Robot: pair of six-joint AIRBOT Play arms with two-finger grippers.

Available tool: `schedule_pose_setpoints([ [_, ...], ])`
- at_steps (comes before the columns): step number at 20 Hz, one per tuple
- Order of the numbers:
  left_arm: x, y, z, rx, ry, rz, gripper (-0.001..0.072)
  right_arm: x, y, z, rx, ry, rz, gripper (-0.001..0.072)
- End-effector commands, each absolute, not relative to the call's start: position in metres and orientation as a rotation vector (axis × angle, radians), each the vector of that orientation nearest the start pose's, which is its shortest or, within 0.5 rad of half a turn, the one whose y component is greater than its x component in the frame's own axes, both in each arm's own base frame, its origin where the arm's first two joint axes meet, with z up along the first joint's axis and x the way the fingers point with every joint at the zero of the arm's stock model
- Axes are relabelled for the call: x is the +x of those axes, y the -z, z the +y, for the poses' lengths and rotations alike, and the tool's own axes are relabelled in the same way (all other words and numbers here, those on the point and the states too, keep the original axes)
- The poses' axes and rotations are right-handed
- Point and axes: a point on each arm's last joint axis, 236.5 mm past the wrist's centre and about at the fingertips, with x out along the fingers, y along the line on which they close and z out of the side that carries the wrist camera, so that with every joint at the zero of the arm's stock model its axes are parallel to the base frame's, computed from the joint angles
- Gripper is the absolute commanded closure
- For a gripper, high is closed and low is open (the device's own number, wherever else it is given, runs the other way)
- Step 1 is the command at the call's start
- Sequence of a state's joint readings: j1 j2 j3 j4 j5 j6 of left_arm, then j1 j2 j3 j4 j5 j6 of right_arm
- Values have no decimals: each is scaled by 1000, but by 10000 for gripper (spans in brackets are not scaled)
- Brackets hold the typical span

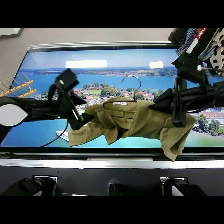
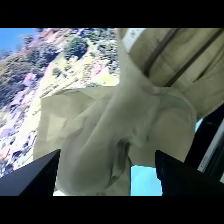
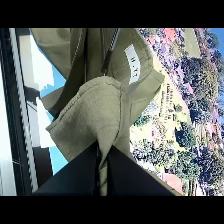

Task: Fold the clothes and pants, and hang the long-sleeved shirts on hangers.

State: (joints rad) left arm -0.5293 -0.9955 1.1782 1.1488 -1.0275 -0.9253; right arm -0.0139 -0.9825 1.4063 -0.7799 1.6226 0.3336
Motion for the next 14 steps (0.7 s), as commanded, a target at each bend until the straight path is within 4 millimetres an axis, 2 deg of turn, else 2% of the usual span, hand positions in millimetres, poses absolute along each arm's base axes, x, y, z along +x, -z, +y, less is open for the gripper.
schedule_pose_setpoints([
  [1, 289, -147, -284, 492, 1102, 616, -4, 269, -227, 164, -613, -1248, 516, 688],
  [3, 292, -140, -285, 492, 1104, 634, 20, 267, -226, 165, -613, -1253, 518, 688],
  [5, 294, -134, -286, 492, 1104, 649, 137, 264, -225, 164, -613, -1264, 526, 689],
  [7, 296, -128, -287, 492, 1106, 665, 138, 261, -224, 164, -613, -1274, 534, 689],
  [8, 297, -126, -288, 491, 1106, 670, 166, 260, -224, 164, -613, -1279, 538, 689],
  [9, 299, -125, -288, 490, 1102, 669, 250, 259, -223, 164, -613, -1282, 540, 689],
  [11, 303, -127, -289, 486, 1093, 654, 520, 259, -223, 164, -613, -1282, 540, 689],
  [12, 304, -128, -289, 485, 1088, 649, 619, 259, -223, 164, -614, -1282, 540, 688],
  [13, 304, -129, -288, 484, 1087, 648, 690, 260, -223, 164, -614, -1280, 540, 687],
  [14, 304, -129, -288, 484, 1087, 647, 688, 260, -223, 164, -614, -1279, 539, 687],
])
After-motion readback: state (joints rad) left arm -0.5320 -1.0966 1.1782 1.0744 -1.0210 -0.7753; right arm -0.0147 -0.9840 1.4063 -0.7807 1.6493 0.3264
